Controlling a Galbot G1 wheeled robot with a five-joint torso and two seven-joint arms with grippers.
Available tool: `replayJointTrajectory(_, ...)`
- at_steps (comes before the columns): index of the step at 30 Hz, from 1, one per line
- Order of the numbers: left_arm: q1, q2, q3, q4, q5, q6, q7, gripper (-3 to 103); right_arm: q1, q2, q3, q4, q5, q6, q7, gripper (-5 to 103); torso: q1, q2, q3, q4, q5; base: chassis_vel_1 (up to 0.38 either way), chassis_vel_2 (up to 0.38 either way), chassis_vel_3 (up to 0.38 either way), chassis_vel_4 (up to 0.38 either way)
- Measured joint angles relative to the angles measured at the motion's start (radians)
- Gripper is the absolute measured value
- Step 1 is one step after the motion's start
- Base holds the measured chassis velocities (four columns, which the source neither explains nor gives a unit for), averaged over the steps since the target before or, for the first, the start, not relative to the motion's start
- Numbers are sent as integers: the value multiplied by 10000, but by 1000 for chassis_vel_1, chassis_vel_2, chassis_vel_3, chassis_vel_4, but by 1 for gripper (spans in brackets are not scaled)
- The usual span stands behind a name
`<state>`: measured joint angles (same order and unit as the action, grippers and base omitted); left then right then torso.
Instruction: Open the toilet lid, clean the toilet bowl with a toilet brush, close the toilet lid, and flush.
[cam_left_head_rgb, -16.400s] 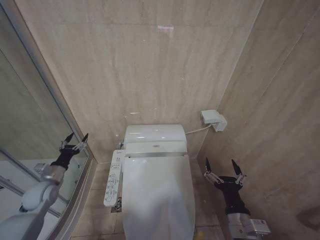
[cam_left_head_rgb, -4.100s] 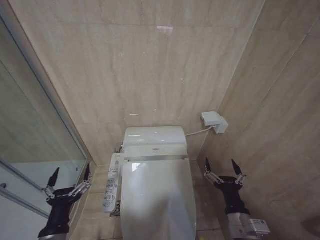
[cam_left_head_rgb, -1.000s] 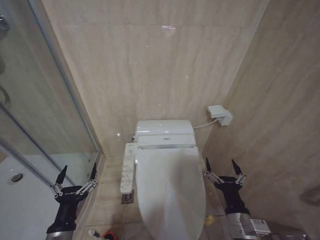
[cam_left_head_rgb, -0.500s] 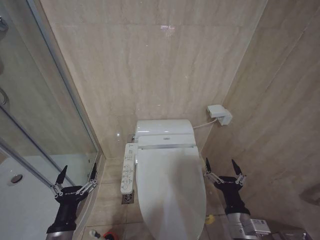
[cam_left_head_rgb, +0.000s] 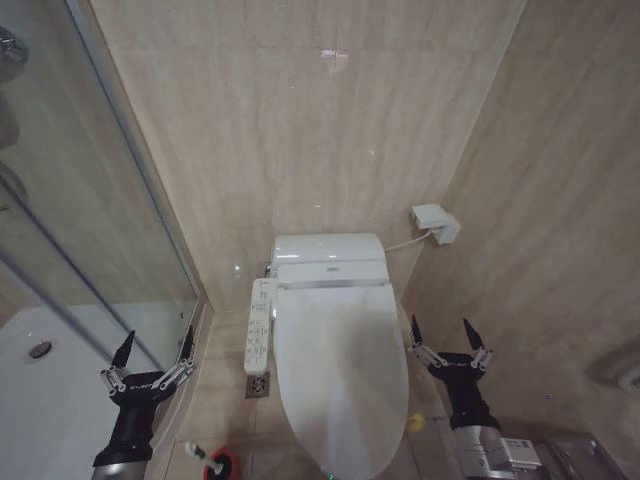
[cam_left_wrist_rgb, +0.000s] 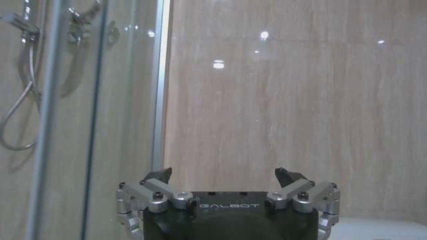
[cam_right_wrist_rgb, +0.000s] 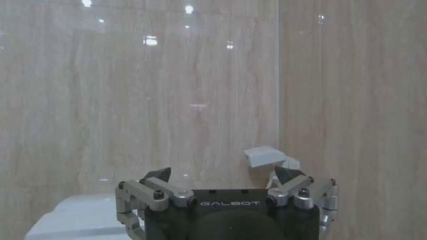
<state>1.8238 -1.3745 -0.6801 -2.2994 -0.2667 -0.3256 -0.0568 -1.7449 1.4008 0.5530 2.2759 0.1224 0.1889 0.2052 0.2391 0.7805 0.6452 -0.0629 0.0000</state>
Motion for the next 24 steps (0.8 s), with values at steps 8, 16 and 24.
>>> replayJointTrajectory(8,0,0,-1,0,0,0,0,100,0,0,0,0,0,0,2,100,0,-1,1,-3,-1,228,-217,-237,237)
replayJointTrajectory(16,3,-1,-1,0,0,-1,0,100,-4,0,-1,0,0,0,1,100,-12,6,-5,-1,1,182,-161,-188,200)
replayJointTrajectory(24,-2,0,-1,0,0,0,0,100,3,0,-1,0,0,0,0,100,12,-5,4,-1,-2,5,18,2,-3)
